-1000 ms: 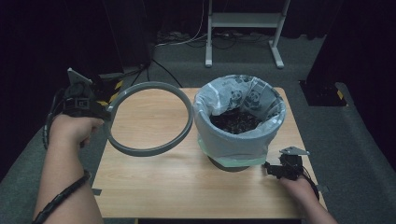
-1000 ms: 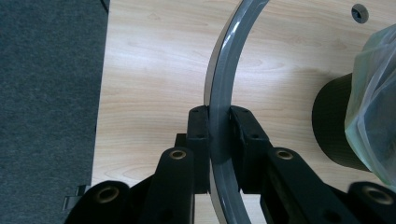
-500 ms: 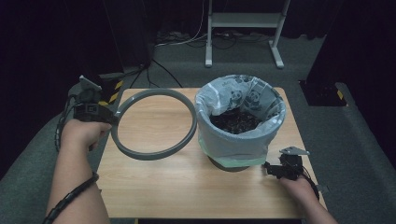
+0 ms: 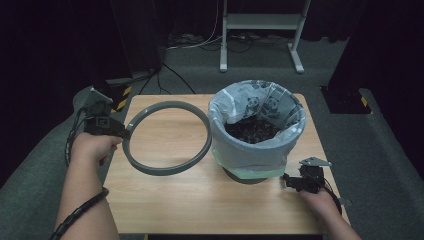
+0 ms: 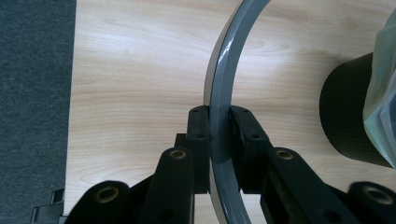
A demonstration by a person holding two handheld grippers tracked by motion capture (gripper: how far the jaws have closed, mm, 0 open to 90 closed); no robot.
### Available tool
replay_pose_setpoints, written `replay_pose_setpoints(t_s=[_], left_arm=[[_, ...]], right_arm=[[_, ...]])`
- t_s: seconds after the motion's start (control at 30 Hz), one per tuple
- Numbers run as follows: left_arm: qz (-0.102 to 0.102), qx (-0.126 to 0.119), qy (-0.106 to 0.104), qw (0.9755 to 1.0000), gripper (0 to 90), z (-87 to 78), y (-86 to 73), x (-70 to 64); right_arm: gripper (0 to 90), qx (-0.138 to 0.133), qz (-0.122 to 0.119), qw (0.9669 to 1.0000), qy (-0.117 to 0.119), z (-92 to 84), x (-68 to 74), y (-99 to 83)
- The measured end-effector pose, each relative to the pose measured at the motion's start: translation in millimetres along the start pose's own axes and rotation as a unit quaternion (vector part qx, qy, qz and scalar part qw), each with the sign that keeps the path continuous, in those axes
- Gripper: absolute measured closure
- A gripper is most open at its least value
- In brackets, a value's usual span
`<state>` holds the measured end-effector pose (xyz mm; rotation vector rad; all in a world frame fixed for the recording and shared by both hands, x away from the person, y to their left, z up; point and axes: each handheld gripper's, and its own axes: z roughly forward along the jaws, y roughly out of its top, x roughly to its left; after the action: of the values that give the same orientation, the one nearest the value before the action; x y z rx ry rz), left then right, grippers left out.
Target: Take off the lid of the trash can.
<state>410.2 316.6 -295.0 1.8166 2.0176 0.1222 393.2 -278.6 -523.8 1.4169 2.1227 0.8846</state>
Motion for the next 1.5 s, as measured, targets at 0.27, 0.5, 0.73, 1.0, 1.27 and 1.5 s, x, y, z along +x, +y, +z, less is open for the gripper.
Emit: replay_pose_setpoints(t_s=[0.27, 0.5, 0.73, 1.0, 1.27, 1.5], left_arm=[[0.002, 0.001, -0.008, 1.0, 78.4, 13.9, -3.7, 1.8], [0.01, 0.009, -0.003, 0.9999, 78.3, 27.7, -5.5, 1.6], [0.015, 0.007, -0.002, 0.9999, 78.3, 35.9, -8.0, 0.0], [0.011, 0.01, -0.003, 0.9999, 78.3, 47.1, -12.0, 6.6], [0.016, 0.011, -0.001, 0.9998, 78.1, 55.9, -17.2, 9.5], [0.019, 0.013, -0.005, 0.9997, 78.1, 68.5, -21.9, 12.0]], right_arm=[[9.3, 0.0, 0.0, 1.0, 0.0, -0.1, 0.0, 0.0], [9.3, 0.0, -0.001, 1.0, 0.001, 0.0, -0.2, 0.0], [9.3, 0.0, 0.0, 1.0, 0.0, 0.0, 0.0, 0.0], [9.2, 0.0, -0.001, 1.0, 0.001, 0.0, -0.1, 0.0], [9.3, -0.001, -0.001, 1.0, 0.001, 0.1, -0.2, 0.0], [9.3, 0.0, -0.001, 1.0, 0.001, 0.0, -0.2, 0.0]])
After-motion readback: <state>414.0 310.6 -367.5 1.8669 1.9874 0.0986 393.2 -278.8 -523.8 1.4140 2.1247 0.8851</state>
